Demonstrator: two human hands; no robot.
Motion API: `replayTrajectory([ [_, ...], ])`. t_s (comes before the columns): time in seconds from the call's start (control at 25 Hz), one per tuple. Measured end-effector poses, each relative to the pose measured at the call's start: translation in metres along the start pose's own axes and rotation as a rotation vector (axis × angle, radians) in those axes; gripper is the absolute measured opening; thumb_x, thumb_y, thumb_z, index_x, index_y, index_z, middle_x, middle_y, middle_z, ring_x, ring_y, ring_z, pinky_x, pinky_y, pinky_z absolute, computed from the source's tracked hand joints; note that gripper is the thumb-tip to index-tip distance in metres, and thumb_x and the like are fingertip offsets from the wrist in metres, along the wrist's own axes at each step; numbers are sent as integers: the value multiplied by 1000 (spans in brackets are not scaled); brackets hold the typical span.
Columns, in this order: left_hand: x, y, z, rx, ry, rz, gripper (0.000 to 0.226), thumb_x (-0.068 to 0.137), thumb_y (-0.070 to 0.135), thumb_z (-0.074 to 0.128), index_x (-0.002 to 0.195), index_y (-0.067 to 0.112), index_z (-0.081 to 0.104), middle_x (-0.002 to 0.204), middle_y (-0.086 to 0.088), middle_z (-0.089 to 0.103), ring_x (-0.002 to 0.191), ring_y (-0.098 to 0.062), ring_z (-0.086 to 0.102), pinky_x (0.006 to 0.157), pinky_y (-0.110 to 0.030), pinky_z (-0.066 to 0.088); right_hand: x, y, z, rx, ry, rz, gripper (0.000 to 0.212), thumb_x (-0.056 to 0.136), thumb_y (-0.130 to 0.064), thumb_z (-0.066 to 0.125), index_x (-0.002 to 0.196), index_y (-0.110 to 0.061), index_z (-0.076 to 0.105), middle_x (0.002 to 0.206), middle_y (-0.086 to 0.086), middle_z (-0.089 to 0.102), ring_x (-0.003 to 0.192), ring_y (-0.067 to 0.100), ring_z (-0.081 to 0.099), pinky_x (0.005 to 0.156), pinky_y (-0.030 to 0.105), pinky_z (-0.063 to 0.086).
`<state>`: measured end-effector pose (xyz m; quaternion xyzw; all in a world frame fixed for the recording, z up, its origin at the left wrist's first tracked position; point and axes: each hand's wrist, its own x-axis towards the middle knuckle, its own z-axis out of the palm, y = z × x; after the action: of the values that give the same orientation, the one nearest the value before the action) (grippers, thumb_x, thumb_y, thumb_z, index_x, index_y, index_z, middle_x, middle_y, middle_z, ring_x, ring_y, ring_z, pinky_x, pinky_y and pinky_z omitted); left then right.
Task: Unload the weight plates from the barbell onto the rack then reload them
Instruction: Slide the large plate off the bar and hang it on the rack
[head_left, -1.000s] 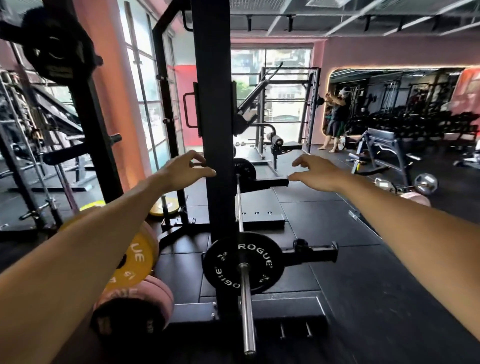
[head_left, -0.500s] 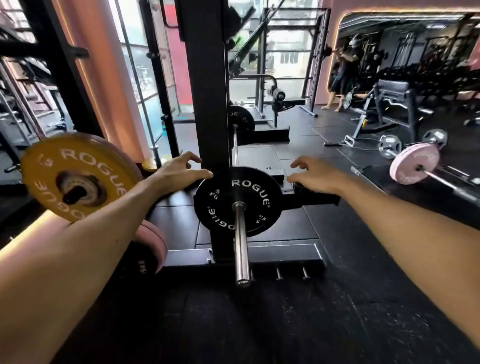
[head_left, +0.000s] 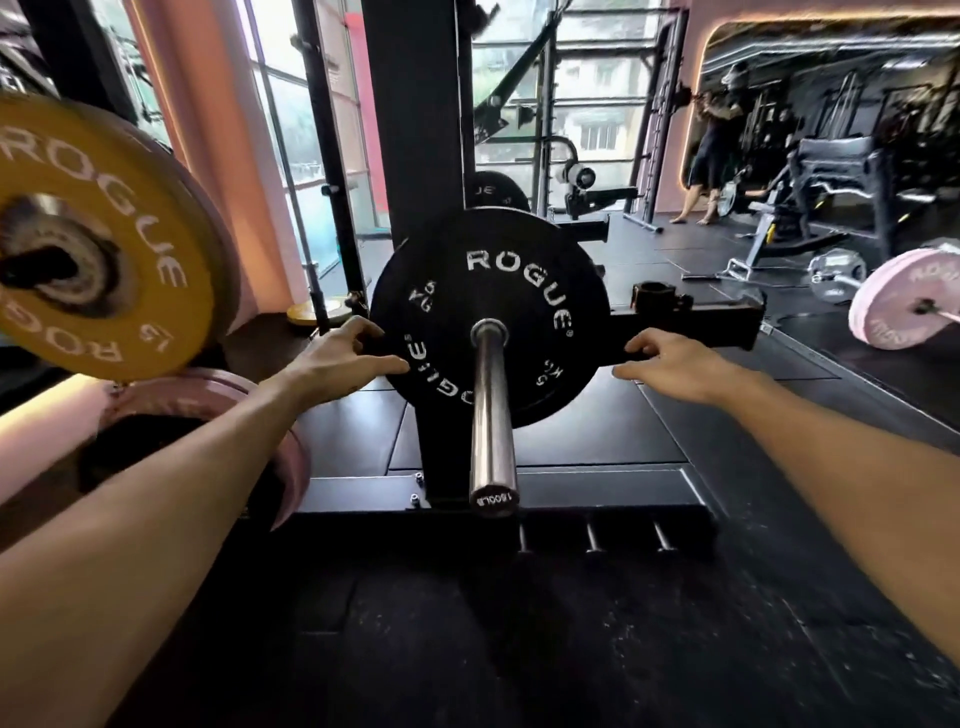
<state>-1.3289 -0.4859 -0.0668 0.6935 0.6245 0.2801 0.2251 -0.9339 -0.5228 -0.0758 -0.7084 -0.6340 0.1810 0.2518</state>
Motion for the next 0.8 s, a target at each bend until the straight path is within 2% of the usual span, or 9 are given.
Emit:
replayTrajectory([
  [0.16, 13, -31, 38, -9, 38, 26, 94, 43, 74, 70, 127, 37, 52, 113, 6, 57, 109, -19, 55, 96, -36, 43, 10, 29, 50, 26, 34, -6, 53, 81, -48, 69, 126, -25, 55, 129, 0, 56, 120, 19, 52, 90, 28, 36],
  [0.2, 19, -33, 41, -40, 48, 46, 100, 40, 73, 73, 129, 34, 50, 112, 8, 57, 109, -17, 55, 95, -34, 43, 16, 28, 53, 36, 40, -10, 55, 80, -50, 69, 126, -25, 54, 130, 0, 55, 120, 19, 52, 92, 29, 38],
  [0.28, 41, -34, 44, -124, 47, 81, 110, 40, 67, 82, 136, 28, 44, 122, 5, 59, 116, -18, 57, 102, -36, 44, 35, 20, 53, 56, 56, -14, 62, 78, -54, 70, 129, -26, 52, 134, 3, 54, 121, 21, 51, 100, 33, 40],
  [0.4, 88, -26, 41, -57, 93, 56, 123, 40, 70, 84, 144, 33, 29, 140, -1, 46, 129, -25, 48, 109, -44, 41, 77, 6, 41, 39, 104, -20, 80, 70, -64, 70, 137, -29, 44, 142, 4, 46, 128, 24, 48, 109, 44, 36],
  [0.52, 148, -24, 42, 42, 167, 9, 137, 32, 79, 77, 148, 38, 17, 144, -5, 35, 134, -34, 39, 109, -48, 37, 135, -3, 36, 61, 177, 0, 104, 55, -74, 73, 142, -32, 34, 145, 5, 38, 133, 29, 43, 111, 50, 33],
  [0.64, 202, -27, 44, 92, 222, 15, 148, 33, 76, 84, 153, 33, 9, 154, -10, 26, 141, -38, 29, 114, -53, 31, 188, -4, 42, 53, 228, 12, 121, 47, -74, 77, 146, -33, 22, 150, 6, 28, 139, 32, 34, 112, 55, 30],
  [0.72, 230, -29, 45, 83, 257, 32, 155, 30, 75, 86, 155, 26, 7, 157, -12, 25, 143, -37, 27, 115, -54, 30, 217, -5, 49, 46, 262, 19, 132, 44, -73, 80, 149, -34, 12, 154, 7, 20, 143, 33, 26, 114, 57, 26],
  [0.8, 253, -31, 49, 31, 288, 39, 160, 22, 76, 84, 154, 22, 12, 156, -11, 32, 142, -34, 33, 114, -51, 33, 244, -9, 55, 100, 294, 13, 140, 42, -67, 85, 150, -35, 4, 157, 9, 17, 144, 35, 21, 114, 59, 24],
])
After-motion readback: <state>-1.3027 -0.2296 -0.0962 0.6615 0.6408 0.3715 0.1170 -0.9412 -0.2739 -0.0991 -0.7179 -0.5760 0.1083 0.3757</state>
